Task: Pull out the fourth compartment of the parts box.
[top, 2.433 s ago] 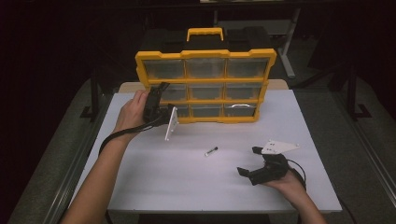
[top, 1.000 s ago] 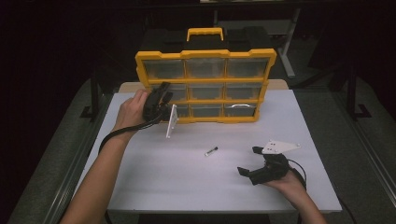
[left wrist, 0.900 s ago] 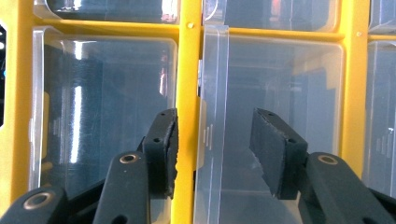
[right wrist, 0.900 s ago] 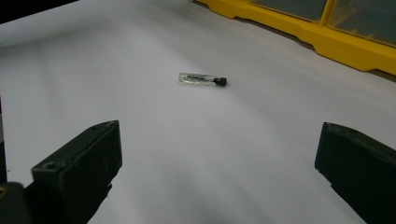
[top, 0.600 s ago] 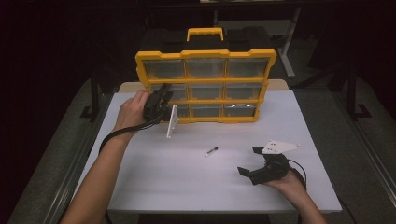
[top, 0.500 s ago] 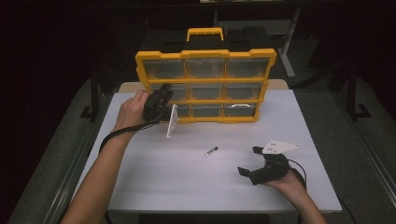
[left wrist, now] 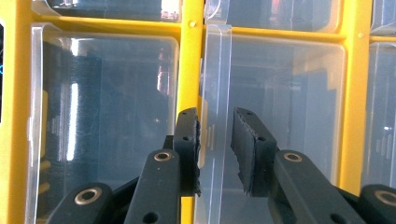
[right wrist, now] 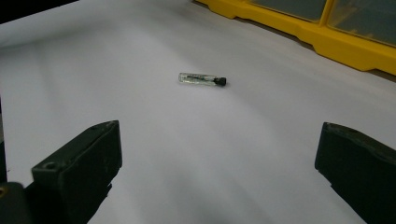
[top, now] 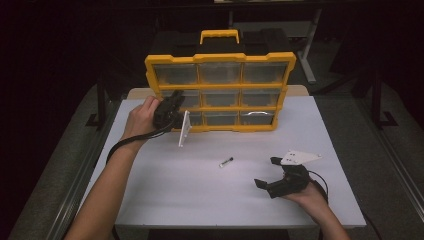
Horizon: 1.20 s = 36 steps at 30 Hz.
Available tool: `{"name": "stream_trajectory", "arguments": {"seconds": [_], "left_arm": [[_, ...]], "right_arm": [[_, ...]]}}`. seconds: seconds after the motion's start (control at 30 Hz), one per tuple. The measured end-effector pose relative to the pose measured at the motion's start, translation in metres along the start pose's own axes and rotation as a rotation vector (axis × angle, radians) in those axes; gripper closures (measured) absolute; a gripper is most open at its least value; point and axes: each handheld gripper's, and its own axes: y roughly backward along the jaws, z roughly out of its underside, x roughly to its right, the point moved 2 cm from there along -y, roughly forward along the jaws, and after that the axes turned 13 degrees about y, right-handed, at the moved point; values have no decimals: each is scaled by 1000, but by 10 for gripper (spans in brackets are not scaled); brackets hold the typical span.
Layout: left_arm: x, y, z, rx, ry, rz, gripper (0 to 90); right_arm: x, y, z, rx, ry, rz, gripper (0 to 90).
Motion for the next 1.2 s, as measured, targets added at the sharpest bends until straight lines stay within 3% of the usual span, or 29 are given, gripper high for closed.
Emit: {"name": "stream_trajectory", "arguments": {"seconds": [0.4,1.2], "left_arm": [[-2,-1,-1,-8,4,2,769],[-2,0,-2,-17,9,4,783]], "right_arm": [[0,0,0,4,1,1,2],[0,1,0,4,-5,-1,2]]}}
